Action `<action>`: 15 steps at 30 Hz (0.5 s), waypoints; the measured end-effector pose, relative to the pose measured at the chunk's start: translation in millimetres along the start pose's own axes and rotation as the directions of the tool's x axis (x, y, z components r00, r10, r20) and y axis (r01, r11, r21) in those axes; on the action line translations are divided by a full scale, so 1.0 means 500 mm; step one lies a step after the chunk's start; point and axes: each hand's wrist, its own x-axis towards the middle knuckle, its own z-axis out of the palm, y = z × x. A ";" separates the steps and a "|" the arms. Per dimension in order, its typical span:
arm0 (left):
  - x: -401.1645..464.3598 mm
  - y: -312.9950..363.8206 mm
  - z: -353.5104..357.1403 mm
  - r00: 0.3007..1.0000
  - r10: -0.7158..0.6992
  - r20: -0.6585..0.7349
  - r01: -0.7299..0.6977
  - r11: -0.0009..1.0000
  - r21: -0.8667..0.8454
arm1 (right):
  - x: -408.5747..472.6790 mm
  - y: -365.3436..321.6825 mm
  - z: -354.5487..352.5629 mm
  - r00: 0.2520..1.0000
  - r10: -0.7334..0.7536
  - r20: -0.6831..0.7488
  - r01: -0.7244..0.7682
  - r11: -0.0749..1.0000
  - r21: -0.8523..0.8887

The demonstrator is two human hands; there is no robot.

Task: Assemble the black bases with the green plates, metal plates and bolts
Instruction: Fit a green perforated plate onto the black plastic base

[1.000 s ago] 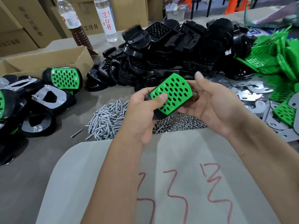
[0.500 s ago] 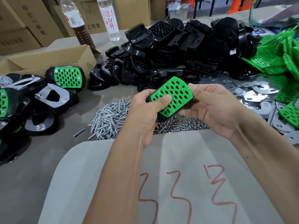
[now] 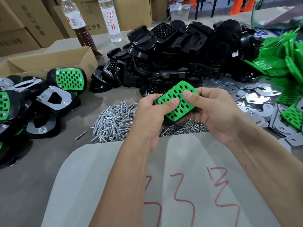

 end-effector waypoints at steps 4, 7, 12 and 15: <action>-0.004 0.004 0.007 0.998 0.041 0.050 -0.038 0.997 -0.072 | -0.003 -0.008 -0.003 1.000 0.013 0.024 -0.014 0.997 0.073; -0.003 0.004 0.009 0.996 0.039 0.076 -0.031 0.994 -0.109 | -0.006 -0.006 -0.004 0.999 0.009 0.041 -0.014 0.993 0.116; -0.001 0.009 0.008 0.984 -0.032 0.176 0.076 0.965 -0.250 | -0.001 -0.004 0.006 0.997 -0.042 0.072 0.033 0.992 0.123; 0.003 0.015 0.006 0.977 -0.091 0.191 0.161 0.906 -0.391 | 0.005 -0.008 0.008 0.986 -0.100 0.130 0.086 0.990 0.109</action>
